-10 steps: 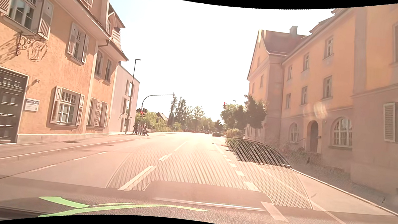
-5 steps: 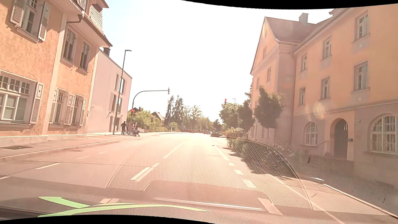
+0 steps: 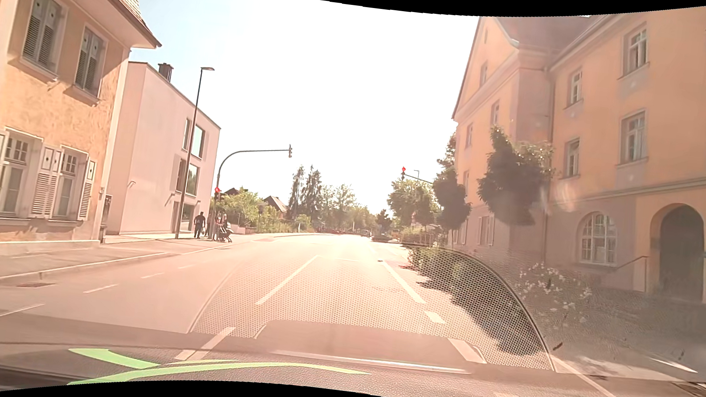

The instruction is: Follow the waypoints while adhering to traffic rules and regulations

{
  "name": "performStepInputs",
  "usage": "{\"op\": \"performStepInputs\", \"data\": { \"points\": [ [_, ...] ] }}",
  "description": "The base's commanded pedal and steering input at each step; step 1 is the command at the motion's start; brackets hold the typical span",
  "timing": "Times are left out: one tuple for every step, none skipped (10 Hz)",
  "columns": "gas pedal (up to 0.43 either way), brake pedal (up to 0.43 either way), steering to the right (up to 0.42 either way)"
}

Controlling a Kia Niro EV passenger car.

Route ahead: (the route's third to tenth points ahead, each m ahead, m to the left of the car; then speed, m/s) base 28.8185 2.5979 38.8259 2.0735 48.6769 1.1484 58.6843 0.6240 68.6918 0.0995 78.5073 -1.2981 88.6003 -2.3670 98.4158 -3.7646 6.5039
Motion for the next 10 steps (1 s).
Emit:
{"op": "performStepInputs", "data": {
  "points": [
    [0.0, 0.061, 0.008],
    [0.0, 0.061, 0.007],
    [0.0, 0.067, 0.006],
    [0.0, 0.067, 0.005],
    [0.0, 0.073, 0.004],
    [0.0, 0.073, 0.003],
    [0.0, 0.073, 0.001],
    [0.0, 0.079, 0.0],
    [0.0, 0.085, 0.0],
    [0.0, 0.085, 0.0]
  ]
}}
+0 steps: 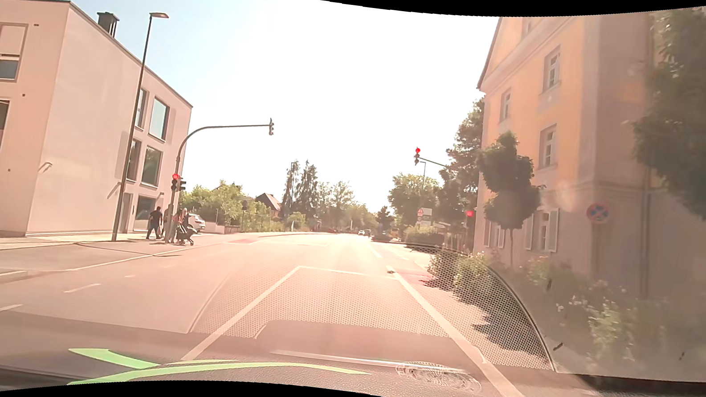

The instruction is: Follow the waypoints while adhering to traffic rules and regulations

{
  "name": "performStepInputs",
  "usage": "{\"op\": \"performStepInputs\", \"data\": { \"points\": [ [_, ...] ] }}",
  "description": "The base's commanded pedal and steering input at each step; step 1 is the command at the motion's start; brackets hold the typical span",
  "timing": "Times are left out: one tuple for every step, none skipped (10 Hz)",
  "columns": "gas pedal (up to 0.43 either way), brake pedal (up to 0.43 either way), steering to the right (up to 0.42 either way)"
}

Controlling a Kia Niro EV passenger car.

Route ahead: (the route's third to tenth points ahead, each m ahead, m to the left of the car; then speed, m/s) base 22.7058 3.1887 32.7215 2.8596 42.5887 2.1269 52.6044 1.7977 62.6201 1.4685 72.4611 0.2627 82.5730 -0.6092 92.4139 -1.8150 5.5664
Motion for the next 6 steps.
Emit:
{"op": "performStepInputs", "data": {
  "points": [
    [0.0, 0.091, 0.001],
    [0.0, 0.091, 0.0],
    [0.0, 0.104, 0.001],
    [0.0, 0.116, 0.0],
    [0.0, 0.122, 0.0],
    [0.0, 0.14, 0.001]
  ]
}}
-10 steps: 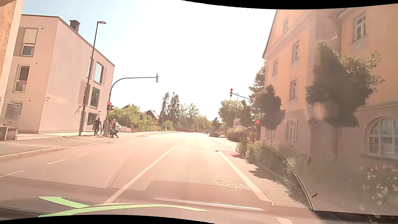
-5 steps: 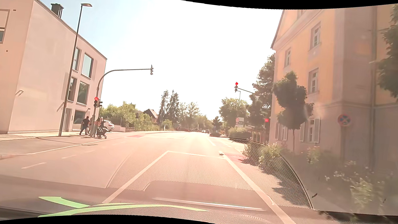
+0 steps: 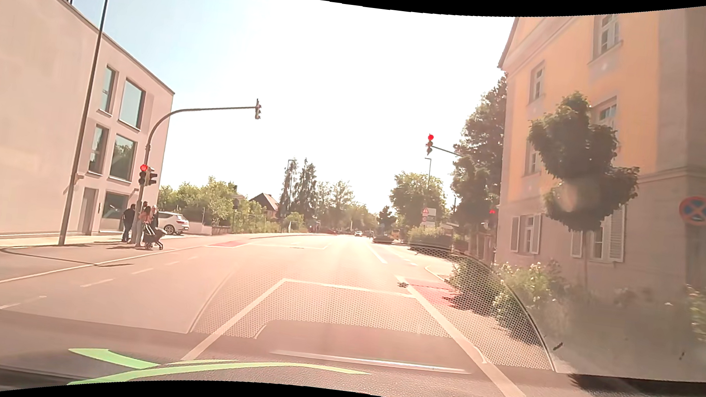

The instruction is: Follow the waypoints while adhering to traffic rules and regulations

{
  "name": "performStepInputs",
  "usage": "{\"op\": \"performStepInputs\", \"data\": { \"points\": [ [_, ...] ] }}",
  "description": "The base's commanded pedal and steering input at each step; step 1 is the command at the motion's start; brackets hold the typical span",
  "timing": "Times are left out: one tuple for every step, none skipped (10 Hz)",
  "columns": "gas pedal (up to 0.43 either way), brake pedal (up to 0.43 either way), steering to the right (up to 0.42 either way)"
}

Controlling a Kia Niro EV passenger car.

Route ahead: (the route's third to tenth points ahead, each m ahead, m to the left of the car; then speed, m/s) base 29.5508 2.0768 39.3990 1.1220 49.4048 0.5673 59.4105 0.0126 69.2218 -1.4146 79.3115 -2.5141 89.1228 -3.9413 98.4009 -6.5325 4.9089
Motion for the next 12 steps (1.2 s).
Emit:
{"op": "performStepInputs", "data": {
  "points": [
    [0.0, 0.152, 0.0],
    [0.0, 0.171, 0.001],
    [0.0, 0.171, 0.002],
    [0.0, 0.177, 0.002],
    [0.0, 0.177, 0.002],
    [0.0, 0.189, 0.002],
    [0.0, 0.189, 0.002],
    [0.0, 0.189, 0.002],
    [0.0, 0.207, 0.002],
    [0.0, 0.207, 0.002],
    [0.0, 0.213, 0.002],
    [0.0, 0.207, 0.002]
  ]
}}
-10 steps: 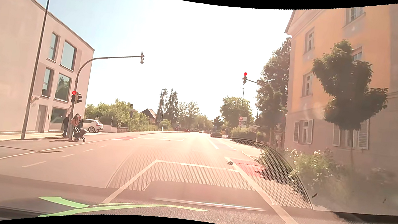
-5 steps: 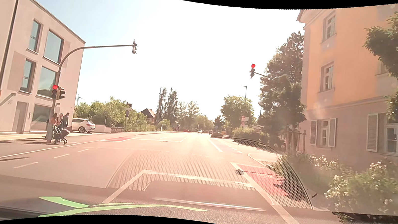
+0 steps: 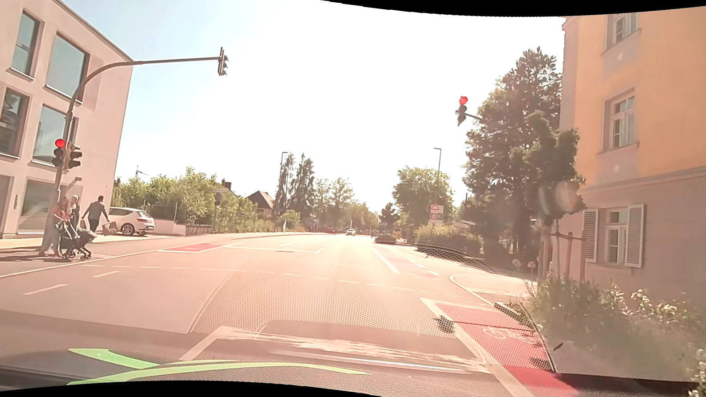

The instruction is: Follow the waypoints while adhering to traffic rules and regulations

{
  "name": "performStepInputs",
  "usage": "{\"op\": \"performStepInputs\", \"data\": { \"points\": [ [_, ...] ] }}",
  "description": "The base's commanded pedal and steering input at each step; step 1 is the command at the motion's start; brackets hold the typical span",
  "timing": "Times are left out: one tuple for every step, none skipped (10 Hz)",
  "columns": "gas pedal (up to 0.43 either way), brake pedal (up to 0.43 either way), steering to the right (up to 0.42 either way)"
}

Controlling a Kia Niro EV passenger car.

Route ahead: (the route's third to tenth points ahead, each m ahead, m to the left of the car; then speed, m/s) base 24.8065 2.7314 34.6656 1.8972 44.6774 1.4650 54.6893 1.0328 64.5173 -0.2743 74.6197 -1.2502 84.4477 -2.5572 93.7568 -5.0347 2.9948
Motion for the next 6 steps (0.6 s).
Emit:
{"op": "performStepInputs", "data": {
  "points": [
    [0.0, 0.213, 0.002],
    [0.0, 0.213, 0.002],
    [0.0, 0.207, 0.002],
    [0.0, 0.207, 0.002],
    [0.0, 0.207, 0.002],
    [0.0, 0.207, 0.002]
  ]
}}
